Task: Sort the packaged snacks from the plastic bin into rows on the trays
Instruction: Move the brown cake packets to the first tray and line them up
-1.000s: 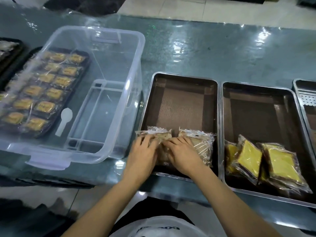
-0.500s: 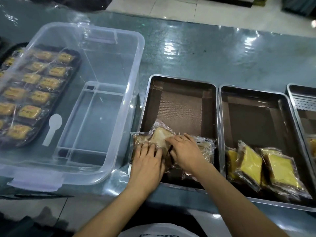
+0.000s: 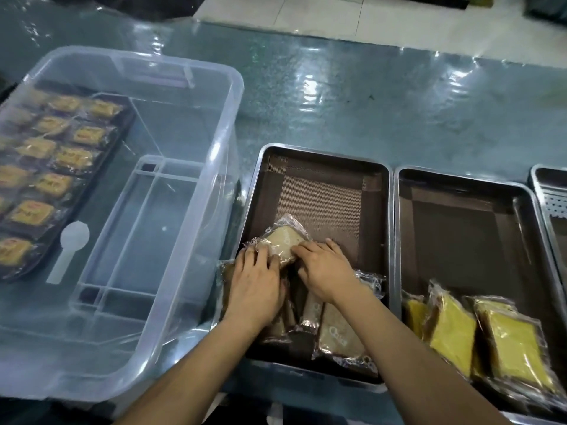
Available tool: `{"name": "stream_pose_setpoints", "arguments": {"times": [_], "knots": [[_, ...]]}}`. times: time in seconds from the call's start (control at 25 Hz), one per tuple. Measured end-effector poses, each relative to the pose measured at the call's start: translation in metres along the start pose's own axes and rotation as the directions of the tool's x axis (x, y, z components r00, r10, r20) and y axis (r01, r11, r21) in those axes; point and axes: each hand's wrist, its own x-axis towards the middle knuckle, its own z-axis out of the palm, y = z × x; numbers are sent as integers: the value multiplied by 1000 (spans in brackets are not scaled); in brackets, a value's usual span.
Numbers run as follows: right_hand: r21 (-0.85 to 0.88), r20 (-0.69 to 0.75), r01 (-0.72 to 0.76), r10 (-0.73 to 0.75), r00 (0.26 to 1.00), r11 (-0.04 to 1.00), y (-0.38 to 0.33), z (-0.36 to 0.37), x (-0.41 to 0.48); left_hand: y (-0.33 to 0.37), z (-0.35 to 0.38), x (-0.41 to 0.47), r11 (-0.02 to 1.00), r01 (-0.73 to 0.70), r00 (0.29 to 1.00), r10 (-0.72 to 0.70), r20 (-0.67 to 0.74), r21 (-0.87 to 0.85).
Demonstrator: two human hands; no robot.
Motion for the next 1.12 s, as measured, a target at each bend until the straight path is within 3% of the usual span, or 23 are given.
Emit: {"name": "stream_pose_setpoints", "arguments": {"times": [0.4,0.68,0.84,1.12], "knots": [[11,-33,-22,22,999,1000,33,-2,9,24,11,40,994,55,989,-40,143,-98],[-47,-154,-249,239,959,967,69,-3,3,40,11,79,993,-23,1000,24,9,-113],[63,-344,-207,216,914,976,83,-2,4,57,19,106,967,-103,994,108,11,-234],[2,-343,-318,300,890,948,119,4,24,87,21,162,947,-226,974,227,-22,-229]]}}
